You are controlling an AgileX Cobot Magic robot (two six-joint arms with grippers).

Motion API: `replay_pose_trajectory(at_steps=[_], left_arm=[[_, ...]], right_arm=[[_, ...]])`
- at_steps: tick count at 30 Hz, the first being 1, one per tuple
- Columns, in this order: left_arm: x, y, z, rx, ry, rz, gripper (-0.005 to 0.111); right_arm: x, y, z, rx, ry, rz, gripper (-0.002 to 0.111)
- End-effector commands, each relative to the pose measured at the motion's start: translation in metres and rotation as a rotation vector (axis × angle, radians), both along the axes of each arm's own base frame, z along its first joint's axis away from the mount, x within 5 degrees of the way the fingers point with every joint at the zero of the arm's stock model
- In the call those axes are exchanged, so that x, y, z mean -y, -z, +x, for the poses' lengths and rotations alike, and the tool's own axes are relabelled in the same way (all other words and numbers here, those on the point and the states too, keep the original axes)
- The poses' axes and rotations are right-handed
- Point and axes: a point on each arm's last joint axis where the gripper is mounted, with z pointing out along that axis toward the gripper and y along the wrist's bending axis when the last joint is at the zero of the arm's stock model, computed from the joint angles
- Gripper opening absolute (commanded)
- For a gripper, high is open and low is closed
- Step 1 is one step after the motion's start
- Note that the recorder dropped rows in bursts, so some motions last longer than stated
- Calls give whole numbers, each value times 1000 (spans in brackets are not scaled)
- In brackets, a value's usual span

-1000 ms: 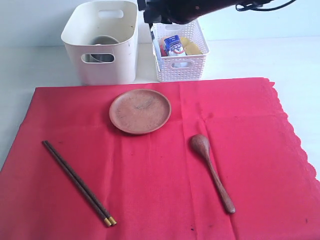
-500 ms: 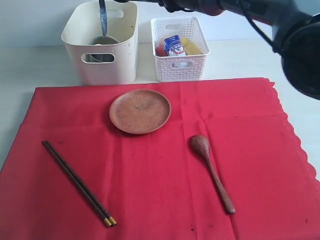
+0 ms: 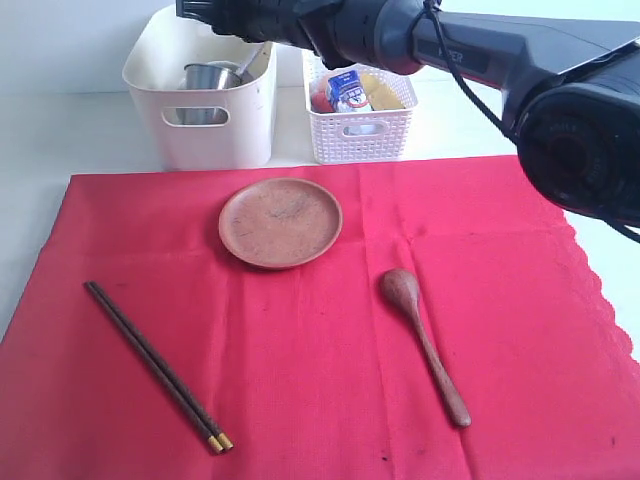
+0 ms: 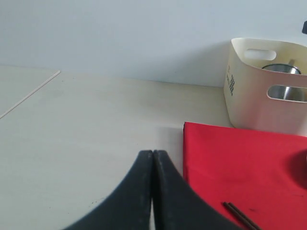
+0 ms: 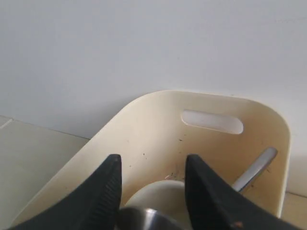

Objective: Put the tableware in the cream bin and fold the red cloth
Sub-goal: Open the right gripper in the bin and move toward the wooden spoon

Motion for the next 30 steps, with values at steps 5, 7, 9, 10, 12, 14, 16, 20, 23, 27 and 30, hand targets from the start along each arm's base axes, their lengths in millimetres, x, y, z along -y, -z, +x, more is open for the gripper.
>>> replay_pose_trajectory(at_steps=[5,7,9,10,12,14,16,20,23,27,30], left_arm=[[0,0,0,2,-4,-5,2],[0,0,0,2,-4,-5,2],[0,0,0,2,-4,-5,2],[0,0,0,2,-4,-5,2],[0,0,0,2,-4,-5,2],[0,0,0,2,-4,-5,2],[0,0,0,2,-4,-5,2],[0,0,0,2,-4,-5,2],[0,0,0,2,-4,-5,2],[0,0,0,2,-4,-5,2],[0,0,0,2,-4,-5,2]], right_arm=[[-8,-15,-15,-22,-178,-23,45],[-8,-25,-20,-13,-218,-33,45],[-7,-32,-26,11,-281,-83,45],[-7,-37,-29,29,-321,-122,45],[-4,-46,-37,68,-399,-214,45],[-1,-53,-45,78,-473,-298,45],[4,-60,-51,43,-499,-343,45],[16,-73,-59,-38,-488,-431,45],[26,-79,-67,-113,-489,-512,44],[39,-85,-77,-203,-511,-616,41],[46,-87,-83,-267,-515,-665,40]])
